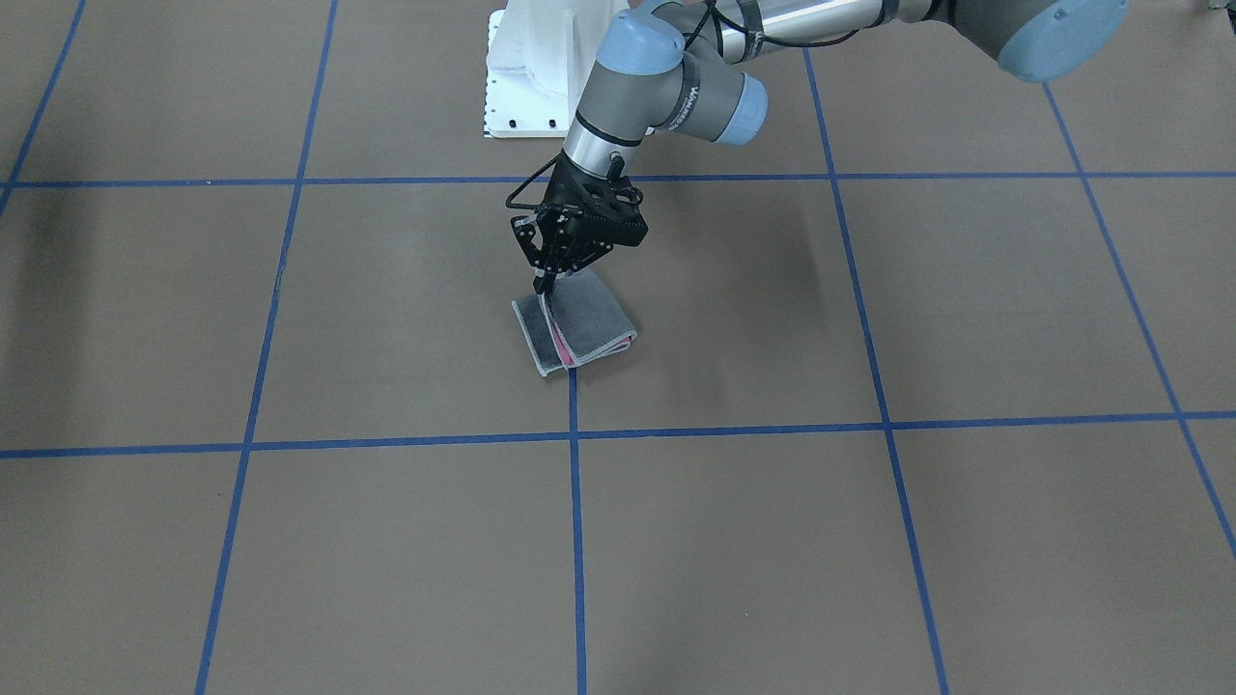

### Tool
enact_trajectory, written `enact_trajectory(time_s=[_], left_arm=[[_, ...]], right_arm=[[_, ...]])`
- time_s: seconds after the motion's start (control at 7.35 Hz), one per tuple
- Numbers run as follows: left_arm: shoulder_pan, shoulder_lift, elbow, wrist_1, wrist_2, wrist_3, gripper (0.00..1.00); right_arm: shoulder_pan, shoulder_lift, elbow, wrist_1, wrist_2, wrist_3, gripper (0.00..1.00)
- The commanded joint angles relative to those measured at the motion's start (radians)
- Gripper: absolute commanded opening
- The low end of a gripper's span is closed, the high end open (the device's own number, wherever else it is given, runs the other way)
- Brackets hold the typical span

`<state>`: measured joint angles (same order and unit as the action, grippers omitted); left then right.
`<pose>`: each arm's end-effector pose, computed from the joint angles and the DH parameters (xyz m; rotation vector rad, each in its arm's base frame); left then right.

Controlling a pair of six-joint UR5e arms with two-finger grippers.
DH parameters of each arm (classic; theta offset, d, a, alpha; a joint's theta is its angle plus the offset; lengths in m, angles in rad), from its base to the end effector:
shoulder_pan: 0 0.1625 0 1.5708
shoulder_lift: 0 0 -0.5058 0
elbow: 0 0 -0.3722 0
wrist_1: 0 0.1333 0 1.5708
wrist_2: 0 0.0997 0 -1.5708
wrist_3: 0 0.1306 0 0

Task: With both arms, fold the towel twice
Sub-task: 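Fold the held end over toward the far end with the left gripper, release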

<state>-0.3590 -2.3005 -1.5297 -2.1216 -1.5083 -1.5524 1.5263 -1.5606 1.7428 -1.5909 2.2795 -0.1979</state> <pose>0.6808 -0.4066 0.2511 0.2873 1.2134 -0.3343 0.0267 -0.4873 0.6826 0.2097 -0.6956 -0.2891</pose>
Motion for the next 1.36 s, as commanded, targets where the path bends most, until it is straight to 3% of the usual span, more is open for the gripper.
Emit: enact_trajectory(time_s=[0.0, 0.14, 0.27, 0.41, 0.82, 1.22], left_arm=[[0.0, -0.025, 0.036, 0.0, 0.002, 0.0, 0.0], [0.0, -0.027, 0.037, 0.0, 0.0, 0.0, 0.23], [0.0, -0.028, 0.037, 0.0, 0.0, 0.0, 0.67], [0.0, -0.046, 0.037, 0.002, -0.001, -0.005, 1.0], [-0.009, -0.054, -0.001, 0.087, -0.013, 0.006, 1.0], [-0.125, 0.021, -0.157, 0.343, -0.155, 0.272, 1.0]], right_arm=[[-0.002, 0.001, 0.0, 0.0, 0.0, 0.0, 1.0], [0.0, -0.001, 0.0, 0.0, 0.0, 0.0, 1.0], [0.0, -0.001, 0.0, 0.0, 0.0, 0.0, 1.0], [0.0, -0.001, 0.0, 0.0, 0.0, 0.0, 1.0], [0.0, -0.009, -0.025, 0.0, 0.003, 0.002, 1.0], [0.003, -0.032, -0.109, 0.003, 0.002, -0.006, 1.0]])
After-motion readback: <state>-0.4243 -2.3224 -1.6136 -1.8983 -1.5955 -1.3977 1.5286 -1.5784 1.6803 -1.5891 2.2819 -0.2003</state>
